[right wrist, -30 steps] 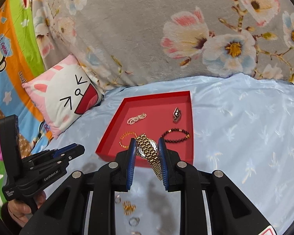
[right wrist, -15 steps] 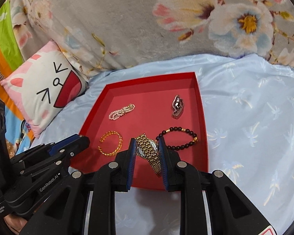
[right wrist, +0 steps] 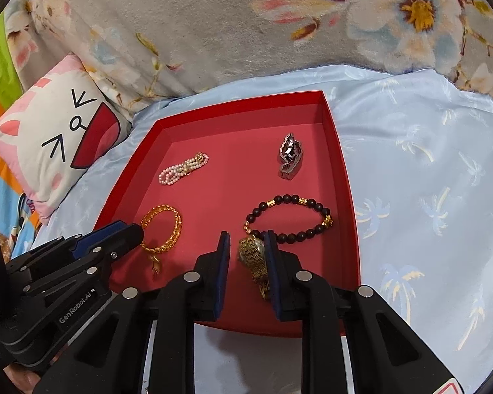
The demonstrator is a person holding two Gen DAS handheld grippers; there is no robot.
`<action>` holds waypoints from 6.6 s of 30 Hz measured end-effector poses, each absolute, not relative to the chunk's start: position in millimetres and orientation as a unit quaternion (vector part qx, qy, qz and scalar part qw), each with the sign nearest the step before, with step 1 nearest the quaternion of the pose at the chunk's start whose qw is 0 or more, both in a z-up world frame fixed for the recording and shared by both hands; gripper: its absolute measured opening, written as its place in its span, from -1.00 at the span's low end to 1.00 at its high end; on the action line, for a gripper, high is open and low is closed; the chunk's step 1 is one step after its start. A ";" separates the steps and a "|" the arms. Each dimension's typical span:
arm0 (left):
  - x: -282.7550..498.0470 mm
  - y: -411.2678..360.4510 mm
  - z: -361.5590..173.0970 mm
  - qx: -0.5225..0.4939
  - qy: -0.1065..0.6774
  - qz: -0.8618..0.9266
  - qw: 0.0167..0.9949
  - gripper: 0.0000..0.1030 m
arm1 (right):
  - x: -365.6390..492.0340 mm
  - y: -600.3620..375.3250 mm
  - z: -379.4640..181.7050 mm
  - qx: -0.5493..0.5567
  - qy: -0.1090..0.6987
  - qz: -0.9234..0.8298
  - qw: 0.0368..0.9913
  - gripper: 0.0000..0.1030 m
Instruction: Organize jewelry
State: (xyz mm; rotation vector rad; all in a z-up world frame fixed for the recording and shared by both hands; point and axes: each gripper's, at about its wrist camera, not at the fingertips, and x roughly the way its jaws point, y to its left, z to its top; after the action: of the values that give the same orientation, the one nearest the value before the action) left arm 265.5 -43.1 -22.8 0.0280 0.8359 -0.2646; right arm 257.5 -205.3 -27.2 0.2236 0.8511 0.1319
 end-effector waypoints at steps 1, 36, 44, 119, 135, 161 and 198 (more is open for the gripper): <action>266.0 -43.1 -23.7 0.013 0.406 -0.126 0.905 -0.57 | 257.5 -206.0 -26.6 0.109 0.410 0.063 0.903 -0.61; 119.4 -2.5 -9.3 0.027 0.401 -0.107 0.909 0.25 | 45.8 -179.4 -22.0 0.065 0.419 0.090 0.901 -0.16; 98.8 11.3 -22.5 0.022 0.421 -0.102 0.901 0.25 | 35.6 -157.4 -47.6 0.053 0.445 0.099 0.889 -0.16; 111.9 -63.6 -62.6 0.019 0.460 -0.179 0.869 -0.16 | 33.2 -219.3 -50.4 0.107 0.443 0.035 0.889 -0.70; 123.2 -33.7 -61.0 0.010 0.457 -0.141 0.878 -0.17 | 38.3 -223.7 -51.7 0.116 0.444 0.043 0.888 -0.70; 115.3 -28.9 -52.7 0.017 0.442 -0.149 0.885 -0.69 | 34.8 -216.0 -36.5 0.108 0.430 0.050 0.895 -0.70; 240.9 -16.5 51.1 0.001 0.351 -0.132 0.927 -0.68 | 210.0 -199.8 62.7 0.099 0.343 0.085 0.930 -0.70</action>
State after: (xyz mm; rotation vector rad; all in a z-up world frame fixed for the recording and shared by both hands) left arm 240.9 -16.5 51.1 0.0023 0.7206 -0.2703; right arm 210.0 -199.8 62.7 0.2029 0.7030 0.1733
